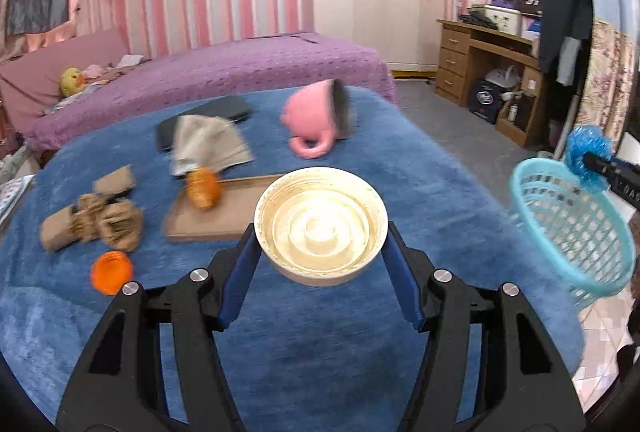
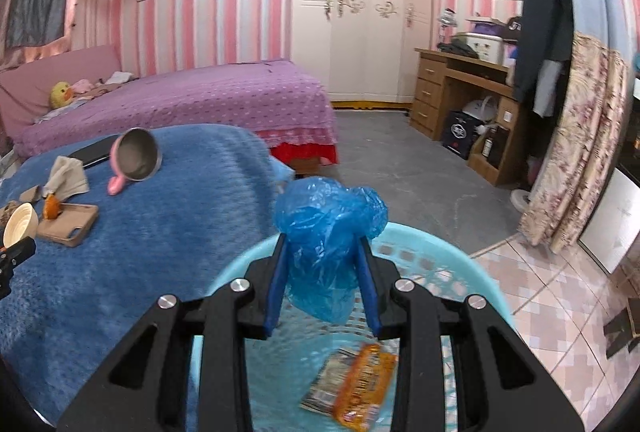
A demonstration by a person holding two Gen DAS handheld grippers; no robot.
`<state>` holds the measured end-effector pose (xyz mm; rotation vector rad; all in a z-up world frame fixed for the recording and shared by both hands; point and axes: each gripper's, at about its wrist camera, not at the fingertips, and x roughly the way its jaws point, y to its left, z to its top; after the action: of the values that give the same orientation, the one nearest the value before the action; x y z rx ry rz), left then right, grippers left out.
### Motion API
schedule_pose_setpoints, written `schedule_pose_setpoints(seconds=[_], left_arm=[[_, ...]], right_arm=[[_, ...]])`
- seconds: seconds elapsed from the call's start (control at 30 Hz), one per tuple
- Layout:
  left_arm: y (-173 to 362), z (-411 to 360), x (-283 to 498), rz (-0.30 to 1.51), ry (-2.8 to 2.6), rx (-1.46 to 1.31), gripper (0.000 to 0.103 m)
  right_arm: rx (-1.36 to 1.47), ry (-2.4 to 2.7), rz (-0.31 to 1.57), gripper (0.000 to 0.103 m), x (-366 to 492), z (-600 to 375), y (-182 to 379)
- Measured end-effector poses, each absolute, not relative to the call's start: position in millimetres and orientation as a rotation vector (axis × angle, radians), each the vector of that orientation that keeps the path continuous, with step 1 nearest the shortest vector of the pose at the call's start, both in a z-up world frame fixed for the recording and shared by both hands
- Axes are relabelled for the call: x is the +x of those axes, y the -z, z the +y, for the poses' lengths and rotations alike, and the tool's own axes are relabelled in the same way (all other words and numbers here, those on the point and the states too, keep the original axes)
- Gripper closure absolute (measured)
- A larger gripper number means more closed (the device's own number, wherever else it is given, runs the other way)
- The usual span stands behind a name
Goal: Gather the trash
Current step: 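Carry the lid and blue bag with both tools over the basket, then open both tools to drop the lid and blue bag into the basket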
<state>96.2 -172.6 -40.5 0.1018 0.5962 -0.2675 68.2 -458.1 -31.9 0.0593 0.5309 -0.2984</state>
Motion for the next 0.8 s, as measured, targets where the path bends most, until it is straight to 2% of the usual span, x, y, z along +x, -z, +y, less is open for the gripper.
schedule_pose_setpoints(seconds=[0.33,0.8], left_arm=[[44,-270,88,0.606,0.438,0.140,0.043],[54,-386,70,0.608,0.596,0.228,0.043]], right_arm=[[0.093,0.370,0.548,0.070,44,-518,37],[0.188,0.403,0.532,0.070,24,-555,45]])
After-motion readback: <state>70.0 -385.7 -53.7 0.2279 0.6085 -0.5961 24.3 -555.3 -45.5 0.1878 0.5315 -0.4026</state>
